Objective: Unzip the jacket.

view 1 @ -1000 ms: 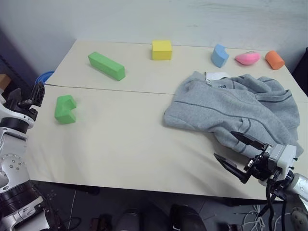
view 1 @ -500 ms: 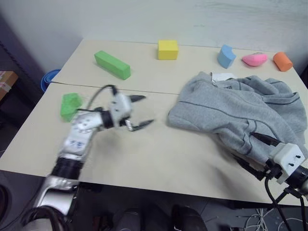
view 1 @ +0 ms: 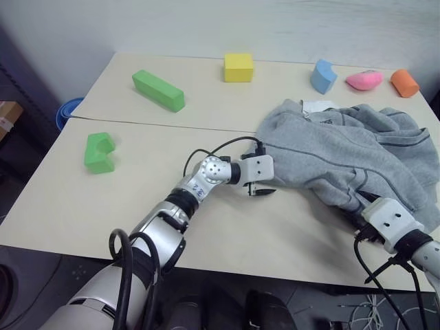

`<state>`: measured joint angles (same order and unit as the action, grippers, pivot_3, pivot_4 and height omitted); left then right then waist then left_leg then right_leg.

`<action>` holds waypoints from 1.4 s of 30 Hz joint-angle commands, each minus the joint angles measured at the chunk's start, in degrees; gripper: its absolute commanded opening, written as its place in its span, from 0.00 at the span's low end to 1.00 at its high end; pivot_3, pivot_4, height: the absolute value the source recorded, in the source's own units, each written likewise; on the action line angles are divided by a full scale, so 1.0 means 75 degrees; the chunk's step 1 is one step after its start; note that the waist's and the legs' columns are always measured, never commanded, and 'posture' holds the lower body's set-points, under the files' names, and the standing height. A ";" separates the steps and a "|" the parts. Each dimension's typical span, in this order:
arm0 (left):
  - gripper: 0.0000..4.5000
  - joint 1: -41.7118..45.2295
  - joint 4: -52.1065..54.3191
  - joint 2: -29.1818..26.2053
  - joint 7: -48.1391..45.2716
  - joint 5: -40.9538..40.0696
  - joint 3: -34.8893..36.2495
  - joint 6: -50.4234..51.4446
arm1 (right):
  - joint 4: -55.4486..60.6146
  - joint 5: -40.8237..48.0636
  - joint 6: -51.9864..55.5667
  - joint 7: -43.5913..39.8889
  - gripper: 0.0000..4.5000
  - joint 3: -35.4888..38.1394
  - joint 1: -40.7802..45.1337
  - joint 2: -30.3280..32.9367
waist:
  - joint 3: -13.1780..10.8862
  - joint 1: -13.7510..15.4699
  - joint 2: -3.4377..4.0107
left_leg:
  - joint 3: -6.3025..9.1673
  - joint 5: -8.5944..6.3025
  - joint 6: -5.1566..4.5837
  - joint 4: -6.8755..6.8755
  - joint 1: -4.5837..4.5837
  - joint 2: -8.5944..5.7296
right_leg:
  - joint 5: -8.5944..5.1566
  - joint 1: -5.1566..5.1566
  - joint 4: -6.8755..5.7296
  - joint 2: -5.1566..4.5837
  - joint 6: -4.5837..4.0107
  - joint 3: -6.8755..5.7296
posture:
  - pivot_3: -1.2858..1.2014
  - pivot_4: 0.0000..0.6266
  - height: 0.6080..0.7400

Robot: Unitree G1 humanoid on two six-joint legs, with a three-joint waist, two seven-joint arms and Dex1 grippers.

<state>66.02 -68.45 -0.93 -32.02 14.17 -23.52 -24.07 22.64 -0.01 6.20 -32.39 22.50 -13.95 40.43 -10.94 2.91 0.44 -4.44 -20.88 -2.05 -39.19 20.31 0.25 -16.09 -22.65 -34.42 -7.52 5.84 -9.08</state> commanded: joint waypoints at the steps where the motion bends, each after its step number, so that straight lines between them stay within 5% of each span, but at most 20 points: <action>1: 0.68 0.0293 -0.0399 0.0112 0.0737 0.0374 0.0043 -0.0039 | 0.0050 -0.0183 -0.0143 0.0276 0.27 0.0060 0.0050 -0.0090 | -0.0002 -0.0001 -0.0004 | 0.0001 0.0002 -0.0004 0.0000 0.0003 -0.0001 | 0.0004 0.0000 0.0003 -0.0003 0.0006 0.0000 | 0.52 0.24 1.00; 5: 0.39 0.0082 -0.0518 -0.0109 0.0391 0.0262 0.0333 -0.0088 | 0.0142 0.0216 -0.0405 -0.0094 0.00 0.0038 -0.0018 -0.0089 | -0.0002 -0.0009 -0.0004 | 0.0003 0.0008 -0.0014 0.0000 0.0004 -0.0011 | 0.0009 0.0000 0.0006 -0.0012 0.0015 0.0004 | 0.52 0.24 1.00; 11: 0.01 -0.1265 0.1039 -0.1209 -0.2712 -0.1437 0.1488 0.0315 | 0.0587 0.1943 -0.1213 -0.2096 0.00 0.0198 -0.0815 0.0245 | 0.0001 -0.0253 0.0002 | 0.0006 0.0009 -0.0008 0.0005 -0.0005 0.0001 | 0.0008 0.0001 -0.0001 -0.0001 0.0014 -0.0002 | 0.52 0.24 1.00; 16: 0.01 -0.3749 0.5670 -0.2935 -0.5020 -0.3384 0.2006 0.2791 | 0.0865 0.2686 -0.0807 -0.3055 0.00 0.0556 -0.1400 0.0738 | 0.0002 -0.0489 0.0008 | -0.0002 0.0009 -0.0004 -0.0001 -0.0020 0.0010 | 0.0007 0.0003 -0.0020 -0.0004 0.0012 0.0014 | 0.52 0.24 1.00; 25: 0.01 -0.7014 1.1723 -0.6164 -0.6017 -0.7135 0.2862 0.7911 | 0.1031 0.3818 0.0156 -0.4833 0.00 0.1973 -0.2894 0.1454 | -0.0004 -0.0218 0.0023 | 0.0072 -0.0009 0.0014 -0.0042 -0.0013 0.0033 | -0.0002 0.0045 -0.0004 -0.0029 -0.0006 0.0058 | 0.52 0.24 1.00; 31: 0.01 -0.8302 1.2797 -0.7341 -0.6399 -0.8084 0.3104 0.8783 | 0.0963 0.3594 0.0587 -0.5476 0.00 0.2309 -0.3640 0.1718 | -0.0004 -0.0184 0.0028 | 0.0088 -0.0031 0.0028 -0.0054 -0.0020 0.0055 | -0.0010 0.0064 0.0007 -0.0027 -0.0020 0.0050 | 0.52 0.24 1.00; 37: 0.01 -0.8538 1.2603 -0.7118 -0.6162 -0.7881 0.3081 0.8281 | 0.0534 0.3417 0.0429 -0.5820 0.00 0.2589 -0.4057 0.1587 | -0.0003 -0.0178 0.0030 | 0.0083 -0.0032 0.0030 -0.0055 -0.0018 0.0054 | -0.0012 0.0063 0.0038 -0.0010 -0.0024 0.0047 | 0.52 0.24 1.00; 39: 0.01 -0.8369 1.2390 -0.7009 -0.6026 -0.7877 0.3165 0.8228 | 0.0872 0.4314 0.1460 -0.5632 0.00 0.2976 -0.4175 0.1524 | -0.0003 -0.0177 0.0030 | 0.0083 -0.0033 0.0031 -0.0054 -0.0017 0.0054 | -0.0012 0.0062 0.0037 -0.0010 -0.0024 0.0047 | 0.52 0.24 1.00; 42: 0.00 -0.7725 1.1757 -0.7054 -0.5702 -0.7962 0.3300 0.8684 | 0.1767 0.6073 0.3304 -0.5494 0.17 0.3718 -0.4600 0.1656 | -0.0003 -0.0141 0.0035 | 0.0083 -0.0032 0.0030 -0.0057 -0.0015 0.0054 | -0.0012 0.0059 0.0029 -0.0016 -0.0024 0.0048 | 0.52 0.24 1.00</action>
<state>5.79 22.93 -52.64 -75.98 -45.09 -2.17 39.33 33.41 38.44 22.71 -74.19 44.77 -46.35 52.44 -10.96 1.85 0.70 -3.81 -21.11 -1.83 -39.63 20.19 0.65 -16.18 -22.20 -34.21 -7.63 5.66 -8.72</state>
